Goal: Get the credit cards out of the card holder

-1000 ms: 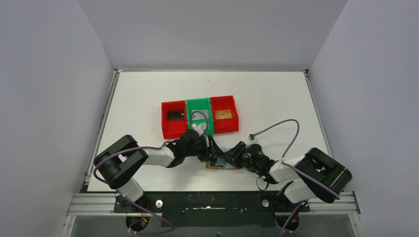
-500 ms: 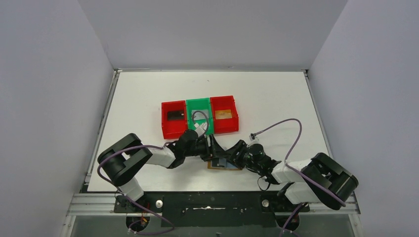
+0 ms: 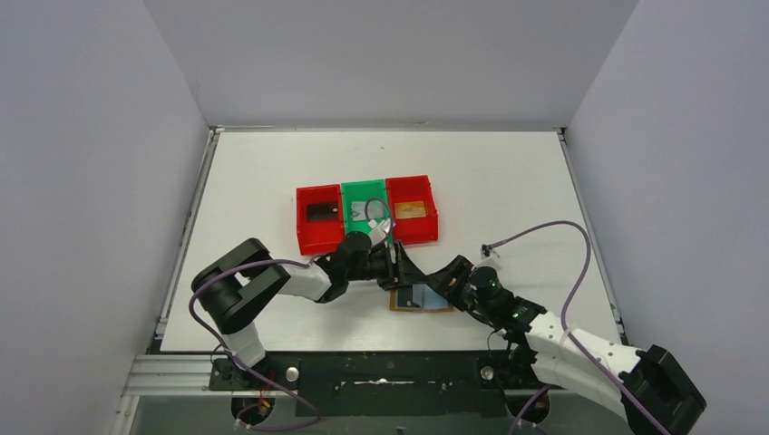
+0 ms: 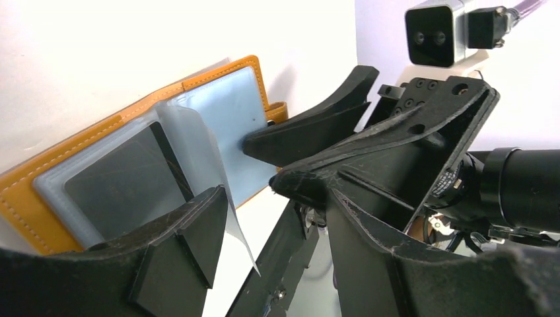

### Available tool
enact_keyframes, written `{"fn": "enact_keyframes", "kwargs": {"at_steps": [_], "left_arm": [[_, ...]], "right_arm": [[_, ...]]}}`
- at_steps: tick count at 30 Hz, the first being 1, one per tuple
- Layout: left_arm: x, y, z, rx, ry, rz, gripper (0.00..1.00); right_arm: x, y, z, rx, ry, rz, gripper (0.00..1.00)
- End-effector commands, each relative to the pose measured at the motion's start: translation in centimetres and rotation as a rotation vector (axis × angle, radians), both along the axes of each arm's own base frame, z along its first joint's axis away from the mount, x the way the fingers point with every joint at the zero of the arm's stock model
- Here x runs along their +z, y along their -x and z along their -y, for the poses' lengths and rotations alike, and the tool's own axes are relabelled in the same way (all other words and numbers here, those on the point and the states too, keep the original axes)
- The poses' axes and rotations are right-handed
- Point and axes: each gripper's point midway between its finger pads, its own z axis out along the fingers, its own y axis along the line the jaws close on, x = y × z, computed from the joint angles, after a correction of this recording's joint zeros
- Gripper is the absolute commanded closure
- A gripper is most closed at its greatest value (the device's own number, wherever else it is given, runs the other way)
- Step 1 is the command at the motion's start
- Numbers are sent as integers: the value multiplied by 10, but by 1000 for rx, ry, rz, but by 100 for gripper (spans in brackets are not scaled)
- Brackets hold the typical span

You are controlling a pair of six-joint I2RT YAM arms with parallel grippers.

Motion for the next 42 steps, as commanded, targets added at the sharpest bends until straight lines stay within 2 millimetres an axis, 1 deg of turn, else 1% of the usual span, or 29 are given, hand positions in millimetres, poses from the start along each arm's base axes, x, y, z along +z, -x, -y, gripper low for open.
{"fn": "enact_keyframes", "kwargs": {"at_steps": [1,2,3,4,7,10,13,16,20,21,22,24,26,29,30,32,34,37,39,40,41,42], "left_arm": [[11,6,17,-74,50,46,45],[8,7,17,-77,45,40,45],[16,4,24,-81,62,54,45],[16,5,27,-88,65,54,45],[10,7,35,-107,53,43,45],[10,8,46,-123,51,47,47],[10,7,55,-121,41,60,47],[-6,7,58,-130,-11,35,47],[-30,11,54,-125,-56,-19,47],[-34,12,52,-126,-67,-25,48],[-34,8,50,-107,-76,-8,48],[-24,7,47,-94,-71,31,48],[-6,4,45,-90,-71,77,47],[17,-4,40,-62,-104,152,47],[24,-7,37,-45,-114,172,47],[33,-13,26,-2,-153,204,47],[32,-17,10,53,-213,220,47],[20,-23,-24,162,-318,213,46],[16,-26,-48,238,-352,201,45],[19,-29,-59,277,-352,203,44],[15,-28,-73,307,-362,199,44],[17,-28,-84,340,-363,200,43]], "right_arm": [[20,-15,28,-145,83,51,43],[22,-15,34,-166,98,56,44],[23,-15,41,-192,118,56,46],[26,-15,47,-217,131,60,48],[36,-14,62,-271,146,80,52],[44,-12,72,-301,140,109,55],[49,-11,75,-313,128,125,56],[50,-9,77,-317,128,123,56],[49,-9,75,-308,125,119,58],[48,-9,74,-302,124,116,60],[50,-10,72,-297,118,120,61],[51,-10,67,-274,111,127,63],[55,-12,60,-238,101,145,64],[61,-14,46,-180,78,171,65],[63,-15,40,-153,70,179,65],[68,-16,30,-110,54,184,65],[72,-17,20,-66,40,191,64],[74,-16,4,16,30,195,63],[73,-16,-6,68,32,191,61],[68,-16,-12,98,44,179,61],[65,-16,-16,122,50,166,60],[62,-17,-21,139,54,154,59]]}}
